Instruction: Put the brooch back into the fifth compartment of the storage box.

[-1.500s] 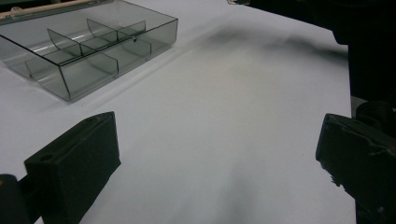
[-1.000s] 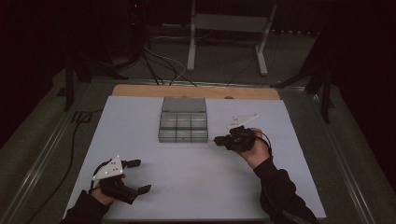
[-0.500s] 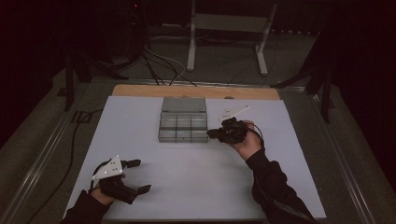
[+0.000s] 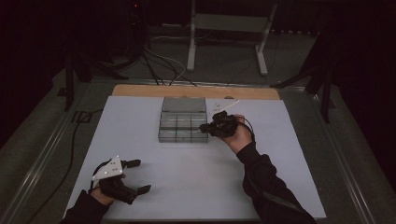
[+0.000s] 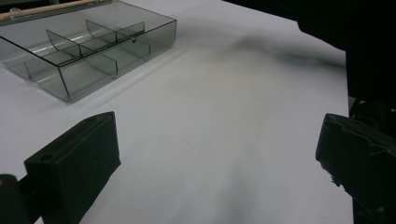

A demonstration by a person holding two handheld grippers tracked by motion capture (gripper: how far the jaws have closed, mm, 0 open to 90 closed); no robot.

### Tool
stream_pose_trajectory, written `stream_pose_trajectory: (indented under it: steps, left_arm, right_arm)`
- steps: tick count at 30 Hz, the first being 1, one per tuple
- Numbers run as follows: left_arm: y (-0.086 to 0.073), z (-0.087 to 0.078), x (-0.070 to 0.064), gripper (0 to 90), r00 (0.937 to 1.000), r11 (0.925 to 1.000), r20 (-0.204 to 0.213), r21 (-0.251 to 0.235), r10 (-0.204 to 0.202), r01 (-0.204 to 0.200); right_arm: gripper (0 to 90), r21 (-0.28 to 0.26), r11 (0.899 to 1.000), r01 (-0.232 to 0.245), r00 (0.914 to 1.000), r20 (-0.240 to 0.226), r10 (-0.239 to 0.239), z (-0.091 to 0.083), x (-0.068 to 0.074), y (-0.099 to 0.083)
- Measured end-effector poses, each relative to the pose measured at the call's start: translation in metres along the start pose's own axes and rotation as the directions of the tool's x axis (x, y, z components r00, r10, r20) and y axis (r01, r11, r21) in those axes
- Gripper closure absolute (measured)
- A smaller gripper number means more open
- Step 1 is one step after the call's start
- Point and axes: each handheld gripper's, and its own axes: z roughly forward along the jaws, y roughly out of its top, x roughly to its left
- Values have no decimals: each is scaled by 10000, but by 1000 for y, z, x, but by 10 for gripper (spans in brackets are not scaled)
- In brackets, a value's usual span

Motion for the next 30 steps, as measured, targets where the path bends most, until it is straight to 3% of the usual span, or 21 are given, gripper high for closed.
stream_pose_trajectory:
  steps: [15,30]
  left_arm:
    - [0,0,1,11,10000,10000,-10,31,-3,3]
    - [0,0,1,11,10000,10000,3,29,18,-19]
  right_arm:
    - [852,281,9996,96,9999,-113,-93,33,-3,23]
    - [851,634,9980,67,9997,-250,-51,64,-7,35]
